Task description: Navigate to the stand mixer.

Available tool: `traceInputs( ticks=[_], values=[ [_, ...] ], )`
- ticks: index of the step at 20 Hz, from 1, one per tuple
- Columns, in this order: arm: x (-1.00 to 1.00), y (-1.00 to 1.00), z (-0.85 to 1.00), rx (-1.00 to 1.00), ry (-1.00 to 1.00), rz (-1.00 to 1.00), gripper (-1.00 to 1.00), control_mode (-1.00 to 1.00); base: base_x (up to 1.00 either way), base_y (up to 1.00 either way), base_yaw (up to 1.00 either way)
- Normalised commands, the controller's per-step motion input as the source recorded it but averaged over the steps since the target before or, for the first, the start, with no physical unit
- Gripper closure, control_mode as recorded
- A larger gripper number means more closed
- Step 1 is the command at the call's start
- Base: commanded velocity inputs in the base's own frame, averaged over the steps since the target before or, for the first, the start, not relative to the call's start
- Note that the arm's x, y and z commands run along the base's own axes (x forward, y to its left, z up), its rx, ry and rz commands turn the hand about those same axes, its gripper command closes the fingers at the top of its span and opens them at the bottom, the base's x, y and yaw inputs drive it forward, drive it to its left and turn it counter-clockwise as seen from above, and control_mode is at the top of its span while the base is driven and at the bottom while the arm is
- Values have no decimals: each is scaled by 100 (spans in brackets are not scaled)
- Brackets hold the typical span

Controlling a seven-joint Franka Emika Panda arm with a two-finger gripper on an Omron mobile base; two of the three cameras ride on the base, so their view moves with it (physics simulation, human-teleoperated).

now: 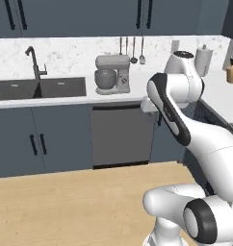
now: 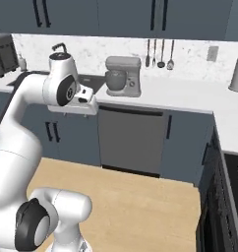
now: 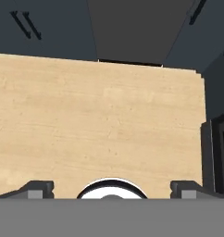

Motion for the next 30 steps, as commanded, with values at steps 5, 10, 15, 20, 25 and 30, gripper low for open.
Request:
traceInputs(
  ticks=[5, 10, 15, 20, 25, 30],
  values=[
    [0, 0, 0, 0, 0, 0, -100, 100, 100, 27, -2],
    [0, 0, 0, 0, 0, 0, -100, 100, 100, 3, -2],
    [0, 0, 0, 0, 0, 0, -100, 100, 100, 2, -2],
    [0, 0, 0, 0, 0, 0, -100, 100, 98, 4, 0],
    [0, 0, 0, 0, 0, 0, -100, 100, 87, 2, 0],
    [0, 0, 0, 0, 0, 0, -100, 100, 69, 4, 0]
  ],
)
